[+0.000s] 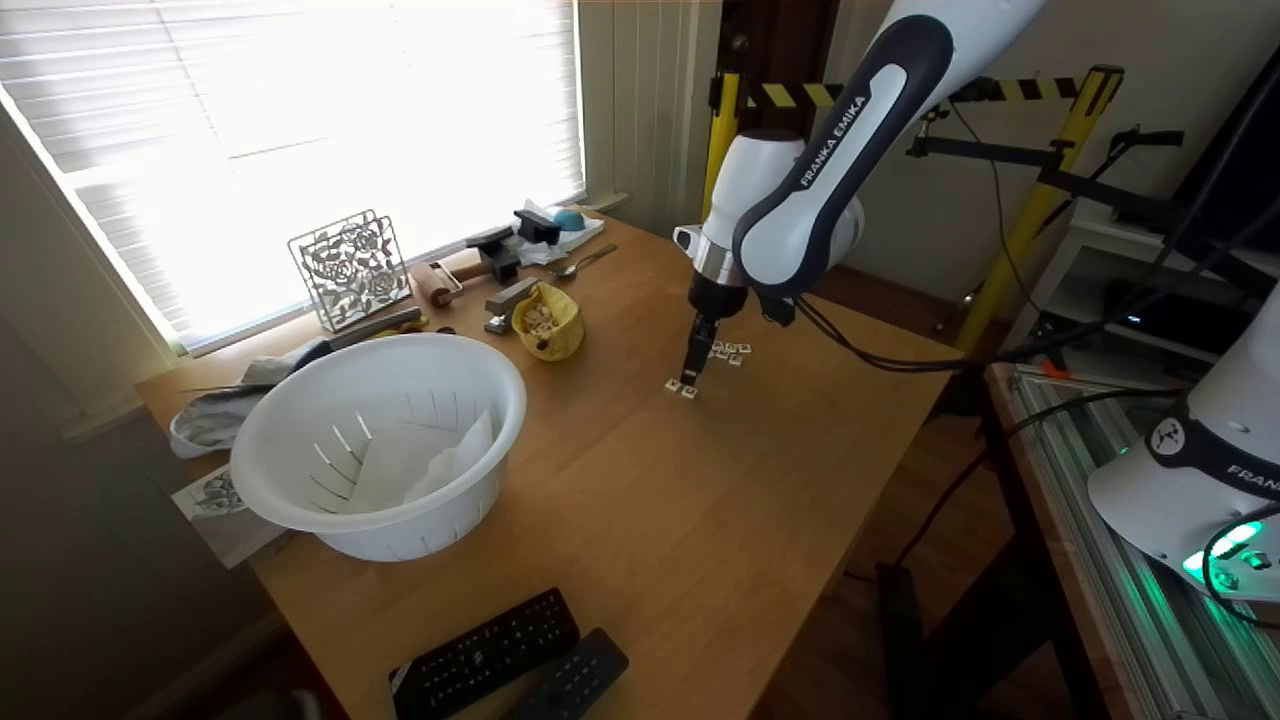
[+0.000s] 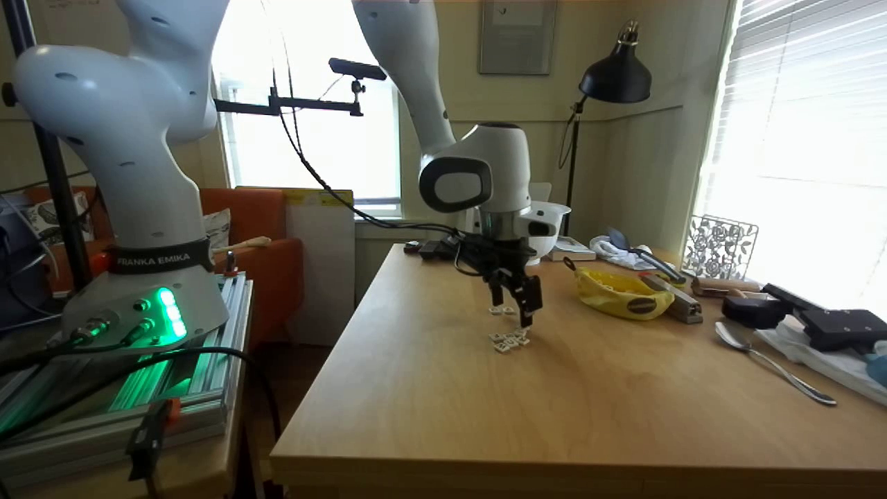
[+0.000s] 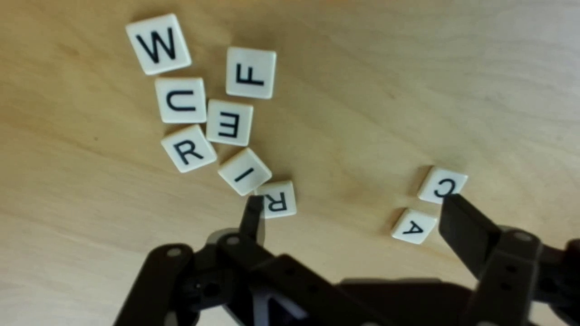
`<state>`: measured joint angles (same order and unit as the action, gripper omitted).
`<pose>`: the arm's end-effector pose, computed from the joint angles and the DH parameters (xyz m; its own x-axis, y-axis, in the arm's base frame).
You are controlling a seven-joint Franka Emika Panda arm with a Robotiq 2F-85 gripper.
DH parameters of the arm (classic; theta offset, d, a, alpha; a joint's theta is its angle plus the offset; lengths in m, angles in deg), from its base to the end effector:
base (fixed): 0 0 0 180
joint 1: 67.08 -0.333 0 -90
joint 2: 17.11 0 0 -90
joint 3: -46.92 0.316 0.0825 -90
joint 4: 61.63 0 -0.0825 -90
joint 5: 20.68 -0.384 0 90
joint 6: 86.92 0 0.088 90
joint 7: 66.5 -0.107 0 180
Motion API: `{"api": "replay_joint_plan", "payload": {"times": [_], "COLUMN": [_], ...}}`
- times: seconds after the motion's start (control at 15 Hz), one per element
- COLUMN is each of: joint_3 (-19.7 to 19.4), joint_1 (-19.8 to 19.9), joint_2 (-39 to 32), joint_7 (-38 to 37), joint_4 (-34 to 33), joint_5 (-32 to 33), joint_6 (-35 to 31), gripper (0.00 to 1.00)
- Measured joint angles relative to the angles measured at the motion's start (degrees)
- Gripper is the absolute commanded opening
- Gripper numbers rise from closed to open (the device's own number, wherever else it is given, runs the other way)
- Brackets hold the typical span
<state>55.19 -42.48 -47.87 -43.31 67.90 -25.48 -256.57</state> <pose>0.5220 -0.1554 0.1399 0.9824 0.0092 0.1867 0.0152 -0.9994 -0.0308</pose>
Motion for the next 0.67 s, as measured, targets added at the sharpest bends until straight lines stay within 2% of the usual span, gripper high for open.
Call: {"api": "replay_joint_plan", "payload": {"times": [0.07, 0.13, 0.67], "joint_3": [0.18, 0.47, 4.2], "joint_1": [0.14, 0.35, 2.8], "joint_2": [0.01, 0.04, 0.16], "joint_7": [0.0, 0.0, -0.03], "joint_4": [0.0, 0.0, -1.1], "joint_5": [0.0, -0.01, -0.79], "joint_6": [0.0, 0.0, -0.07], "gripper": [0.75, 0.74, 0.16]}}
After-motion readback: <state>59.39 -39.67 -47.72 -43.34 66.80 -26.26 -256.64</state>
